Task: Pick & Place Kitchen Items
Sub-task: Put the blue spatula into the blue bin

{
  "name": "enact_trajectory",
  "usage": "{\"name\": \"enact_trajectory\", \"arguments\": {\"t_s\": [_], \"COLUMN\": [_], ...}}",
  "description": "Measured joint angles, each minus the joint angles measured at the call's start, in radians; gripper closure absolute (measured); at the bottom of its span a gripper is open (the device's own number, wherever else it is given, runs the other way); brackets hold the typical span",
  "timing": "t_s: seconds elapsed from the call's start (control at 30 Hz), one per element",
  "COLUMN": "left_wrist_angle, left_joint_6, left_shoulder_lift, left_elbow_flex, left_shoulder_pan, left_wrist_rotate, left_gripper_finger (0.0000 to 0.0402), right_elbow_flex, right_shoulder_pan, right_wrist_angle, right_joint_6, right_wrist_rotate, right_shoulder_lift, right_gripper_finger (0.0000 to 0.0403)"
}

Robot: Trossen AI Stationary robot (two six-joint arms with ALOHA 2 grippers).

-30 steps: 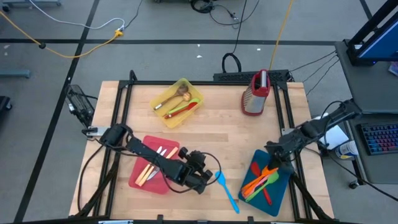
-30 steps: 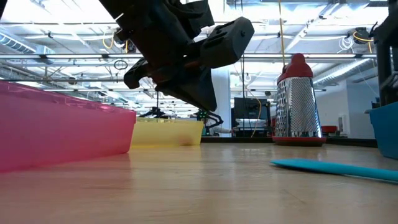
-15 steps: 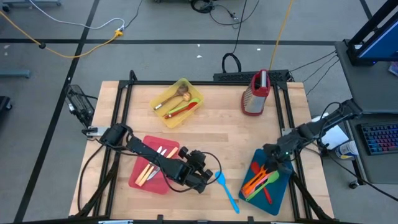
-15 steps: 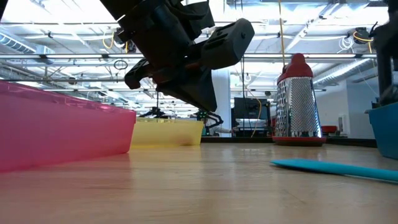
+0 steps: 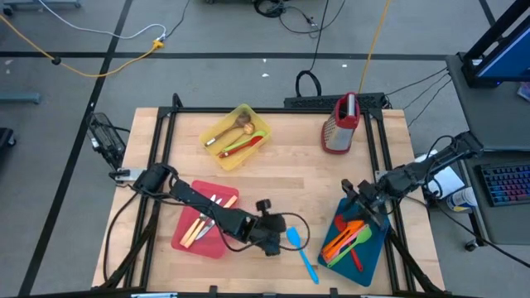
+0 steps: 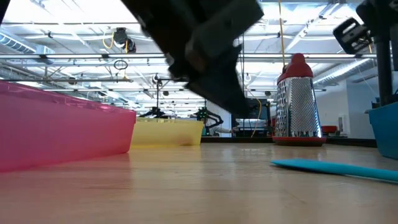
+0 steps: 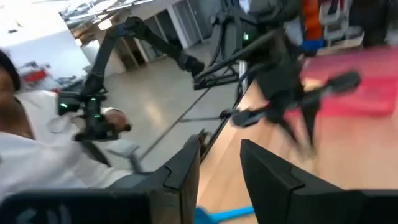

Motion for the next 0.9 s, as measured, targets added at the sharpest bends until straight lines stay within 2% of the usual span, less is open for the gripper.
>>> {"name": "enact_trajectory", "arguments": {"t_s": [0.2,0.33,0.47,0.63,0.9], "left_wrist_angle": [0.194,0.28,0.368,0.441,0.541], "left_joint_6": [0.328,0.499,0.489,0.533,0.504], "left_shoulder_lift": [0.0,0.0,0.016,0.057,0.118], "left_elbow_flex": [0.0,0.0,0.001,0.001,0.0], "left_shoulder_pan": [0.022,0.044,0.062,0.052,0.039], "left_wrist_rotate": [0.154,0.31,0.474,0.514,0.563], "left_gripper_finger": [0.0286,0.0235,0.0201,0.0195,0.0214], "right_elbow_flex": [-0.022,-0.024,-0.024,-0.025,-0.025], "right_shoulder_pan": [0.0,0.0,0.0,0.0,-0.001], "right_wrist_angle": [0.198,0.292,0.309,0.31,0.385], "right_joint_6": [-0.029,-0.022,-0.035,-0.028,-0.002], "right_wrist_rotate": [0.011,0.056,0.119,0.188,0.193], "right_shoulder_lift": [0.126,0.215,0.282,0.331,0.34], "right_gripper_finger": [0.0248,0.0218,0.0205,0.0203,0.0205]}}
